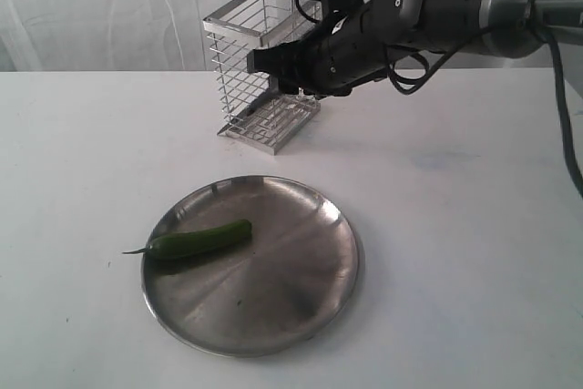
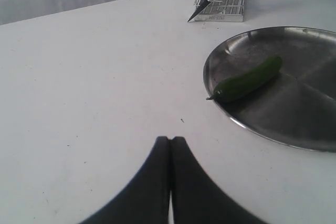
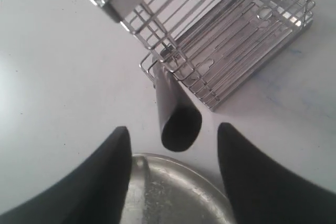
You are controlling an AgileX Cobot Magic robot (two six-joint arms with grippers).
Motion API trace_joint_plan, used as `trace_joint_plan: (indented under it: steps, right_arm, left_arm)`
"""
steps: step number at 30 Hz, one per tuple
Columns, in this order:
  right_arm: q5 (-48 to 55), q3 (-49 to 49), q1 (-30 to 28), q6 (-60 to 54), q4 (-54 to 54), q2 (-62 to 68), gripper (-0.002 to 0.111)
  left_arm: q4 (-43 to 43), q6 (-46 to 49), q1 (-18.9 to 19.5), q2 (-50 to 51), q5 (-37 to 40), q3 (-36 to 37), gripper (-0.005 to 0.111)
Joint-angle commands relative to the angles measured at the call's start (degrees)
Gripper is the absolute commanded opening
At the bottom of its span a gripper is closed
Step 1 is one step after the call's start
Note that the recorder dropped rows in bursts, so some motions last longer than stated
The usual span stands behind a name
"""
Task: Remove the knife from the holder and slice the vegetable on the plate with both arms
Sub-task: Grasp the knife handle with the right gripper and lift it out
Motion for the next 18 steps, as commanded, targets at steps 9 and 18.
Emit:
trace_joint_plan:
  steps: [9, 18]
  right_arm:
    - [4.00, -6.50, -0.31, -2.01, 1.35, 3.19, 0.053]
    - [4.34, -9.67, -0.71, -2.01, 1.25, 7.15, 0.052]
  left_arm:
    - [-0.07, 0.00, -0.08, -0.27, -0.10, 0.20, 0.000]
    - [-0.07, 0.00, -0.08, -0.27, -0.10, 0.20, 0.000]
